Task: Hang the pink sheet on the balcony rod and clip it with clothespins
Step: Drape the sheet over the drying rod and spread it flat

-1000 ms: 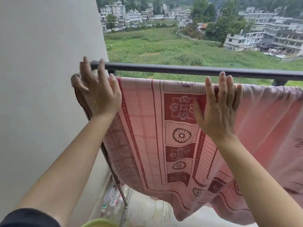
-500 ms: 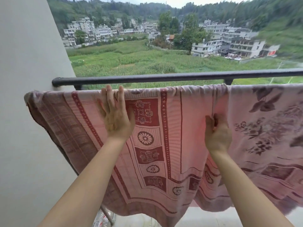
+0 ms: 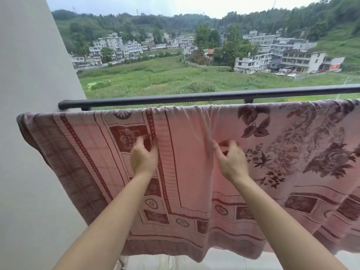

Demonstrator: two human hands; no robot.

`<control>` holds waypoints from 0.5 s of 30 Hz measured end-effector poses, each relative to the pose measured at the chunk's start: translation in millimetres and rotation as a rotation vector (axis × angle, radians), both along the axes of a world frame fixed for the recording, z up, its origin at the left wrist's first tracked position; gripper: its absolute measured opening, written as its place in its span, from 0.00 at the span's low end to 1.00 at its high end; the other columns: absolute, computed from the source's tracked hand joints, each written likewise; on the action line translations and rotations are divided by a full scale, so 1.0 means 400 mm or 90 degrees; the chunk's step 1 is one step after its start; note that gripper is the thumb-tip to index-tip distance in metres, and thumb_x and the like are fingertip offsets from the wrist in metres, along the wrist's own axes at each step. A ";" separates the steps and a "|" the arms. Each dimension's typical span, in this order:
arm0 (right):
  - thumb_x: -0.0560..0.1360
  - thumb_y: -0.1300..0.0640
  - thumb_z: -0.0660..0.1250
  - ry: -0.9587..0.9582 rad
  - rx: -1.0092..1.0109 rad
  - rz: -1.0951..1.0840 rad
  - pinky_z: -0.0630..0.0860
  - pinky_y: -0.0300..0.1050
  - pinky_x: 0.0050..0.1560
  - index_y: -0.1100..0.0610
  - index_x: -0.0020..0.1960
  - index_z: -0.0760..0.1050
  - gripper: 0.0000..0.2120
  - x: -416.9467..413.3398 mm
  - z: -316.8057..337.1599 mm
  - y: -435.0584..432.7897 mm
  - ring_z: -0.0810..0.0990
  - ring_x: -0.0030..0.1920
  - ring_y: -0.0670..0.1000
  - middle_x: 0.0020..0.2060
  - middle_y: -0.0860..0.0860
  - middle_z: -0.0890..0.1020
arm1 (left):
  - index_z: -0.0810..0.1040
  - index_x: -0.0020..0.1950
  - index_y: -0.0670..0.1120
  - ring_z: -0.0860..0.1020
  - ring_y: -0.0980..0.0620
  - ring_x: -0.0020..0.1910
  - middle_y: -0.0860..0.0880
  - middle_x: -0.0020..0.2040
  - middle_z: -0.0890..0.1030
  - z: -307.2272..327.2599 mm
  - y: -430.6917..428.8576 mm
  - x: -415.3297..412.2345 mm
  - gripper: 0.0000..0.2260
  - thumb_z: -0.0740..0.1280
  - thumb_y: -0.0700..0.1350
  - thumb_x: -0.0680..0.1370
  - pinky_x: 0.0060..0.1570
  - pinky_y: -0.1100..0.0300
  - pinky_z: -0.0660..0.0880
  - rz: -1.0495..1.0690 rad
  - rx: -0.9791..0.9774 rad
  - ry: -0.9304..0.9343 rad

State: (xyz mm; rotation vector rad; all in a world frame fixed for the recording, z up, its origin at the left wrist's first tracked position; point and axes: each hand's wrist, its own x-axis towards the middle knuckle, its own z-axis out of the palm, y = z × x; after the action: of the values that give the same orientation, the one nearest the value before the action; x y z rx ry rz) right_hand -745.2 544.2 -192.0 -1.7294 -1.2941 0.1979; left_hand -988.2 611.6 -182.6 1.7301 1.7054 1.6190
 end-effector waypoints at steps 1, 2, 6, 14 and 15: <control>0.77 0.33 0.60 0.022 0.058 -0.030 0.72 0.46 0.53 0.52 0.60 0.72 0.25 0.012 0.019 0.003 0.77 0.55 0.51 0.57 0.49 0.75 | 0.74 0.64 0.47 0.75 0.50 0.61 0.48 0.62 0.77 0.010 0.001 0.001 0.18 0.66 0.56 0.79 0.53 0.58 0.73 0.029 0.025 0.020; 0.78 0.37 0.61 0.002 0.121 -0.067 0.71 0.48 0.58 0.54 0.65 0.70 0.25 0.023 0.039 0.010 0.74 0.62 0.55 0.64 0.54 0.71 | 0.71 0.67 0.48 0.71 0.50 0.64 0.47 0.66 0.73 0.022 0.002 0.001 0.19 0.64 0.55 0.79 0.55 0.56 0.72 0.063 0.056 0.034; 0.81 0.44 0.58 -0.252 0.223 -0.063 0.49 0.58 0.75 0.54 0.76 0.61 0.27 0.042 0.135 0.057 0.54 0.78 0.60 0.77 0.60 0.57 | 0.58 0.77 0.54 0.54 0.45 0.77 0.44 0.79 0.53 0.092 0.024 -0.023 0.24 0.57 0.55 0.81 0.71 0.45 0.57 0.129 0.113 0.181; 0.80 0.32 0.44 -0.439 0.085 -0.166 0.51 0.64 0.76 0.54 0.65 0.68 0.30 0.251 0.173 0.095 0.64 0.72 0.61 0.63 0.60 0.71 | 0.47 0.80 0.57 0.45 0.49 0.79 0.50 0.81 0.45 0.098 0.097 -0.186 0.28 0.46 0.61 0.80 0.75 0.38 0.46 0.144 -0.043 0.469; 0.81 0.33 0.44 -0.419 0.074 -0.182 0.52 0.64 0.75 0.54 0.62 0.69 0.29 0.258 0.177 0.095 0.64 0.71 0.61 0.62 0.60 0.72 | 0.48 0.80 0.56 0.46 0.48 0.79 0.49 0.81 0.47 0.097 0.101 -0.191 0.29 0.46 0.61 0.80 0.74 0.39 0.48 0.142 -0.028 0.485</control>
State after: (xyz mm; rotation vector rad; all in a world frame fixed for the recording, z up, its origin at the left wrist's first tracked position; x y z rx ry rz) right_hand -641.9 582.1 -121.2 -1.9248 -1.4461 -0.6500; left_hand -1064.5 651.9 -143.8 2.3928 2.2892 1.0156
